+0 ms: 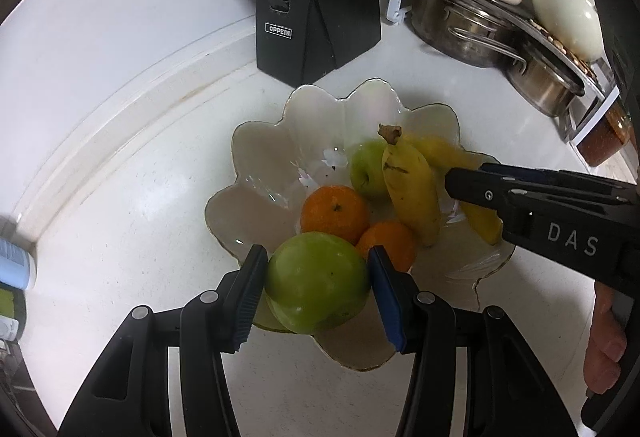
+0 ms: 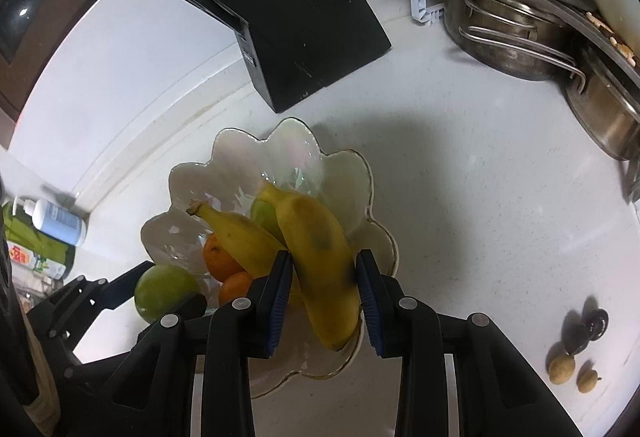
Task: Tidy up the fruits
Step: 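Open the left tool to drop the apple while the right tool releases the banana, then withdraw both tools from the bowl toward the plums and longans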
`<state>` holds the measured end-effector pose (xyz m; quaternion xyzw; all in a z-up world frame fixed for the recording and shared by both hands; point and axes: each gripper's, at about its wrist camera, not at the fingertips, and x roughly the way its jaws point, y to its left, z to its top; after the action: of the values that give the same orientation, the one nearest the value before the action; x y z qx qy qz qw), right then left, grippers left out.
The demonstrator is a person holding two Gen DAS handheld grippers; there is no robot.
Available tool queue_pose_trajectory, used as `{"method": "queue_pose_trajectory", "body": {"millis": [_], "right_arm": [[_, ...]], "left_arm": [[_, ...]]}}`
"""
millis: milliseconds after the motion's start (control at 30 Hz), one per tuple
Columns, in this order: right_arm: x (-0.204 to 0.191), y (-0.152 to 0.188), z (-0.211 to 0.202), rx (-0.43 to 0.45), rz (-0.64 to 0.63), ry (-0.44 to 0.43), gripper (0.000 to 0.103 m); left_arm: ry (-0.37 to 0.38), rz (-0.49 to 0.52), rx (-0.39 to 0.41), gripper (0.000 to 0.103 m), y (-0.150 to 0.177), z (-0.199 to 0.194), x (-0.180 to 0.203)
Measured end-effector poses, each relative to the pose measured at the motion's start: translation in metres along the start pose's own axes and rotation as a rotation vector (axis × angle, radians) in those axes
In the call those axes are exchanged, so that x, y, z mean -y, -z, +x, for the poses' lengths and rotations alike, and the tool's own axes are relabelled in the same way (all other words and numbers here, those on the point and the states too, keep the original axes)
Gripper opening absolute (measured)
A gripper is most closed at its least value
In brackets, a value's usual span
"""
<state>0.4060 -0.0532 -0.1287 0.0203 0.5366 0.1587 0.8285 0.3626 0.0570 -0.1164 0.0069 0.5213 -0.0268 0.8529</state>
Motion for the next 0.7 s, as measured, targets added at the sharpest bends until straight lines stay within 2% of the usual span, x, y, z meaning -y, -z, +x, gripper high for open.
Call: {"method": "queue_pose_trajectory", "body": {"millis": [267, 300, 400, 600, 700], "right_arm": [[-0.002, -0.004, -0.004, 0.021, -0.034, 0.024, 0.035], [-0.002, -0.003, -0.005, 0.023, -0.036, 0.028, 0.035], [0.0, -0.002, -0.012, 0.036, -0.032, 0.024, 0.036], [0.003, -0.003, -0.03, 0.063, -0.024, 0.046, 0.036], [0.004, -0.003, -0.045, 0.097, -0.031, 0.058, 0.04]], "left_arm": [[0.002, 0.009, -0.019, 0.051, -0.003, 0.004, 0.002], [0.0, 0.014, -0.007, 0.052, -0.003, 0.001, 0.003], [-0.039, 0.037, 0.039, 0.065, -0.006, -0.012, 0.007], [-0.123, 0.052, 0.149, 0.066, -0.016, -0.048, 0.008], [-0.17, 0.068, 0.232, 0.075, -0.018, -0.069, 0.013]]}}
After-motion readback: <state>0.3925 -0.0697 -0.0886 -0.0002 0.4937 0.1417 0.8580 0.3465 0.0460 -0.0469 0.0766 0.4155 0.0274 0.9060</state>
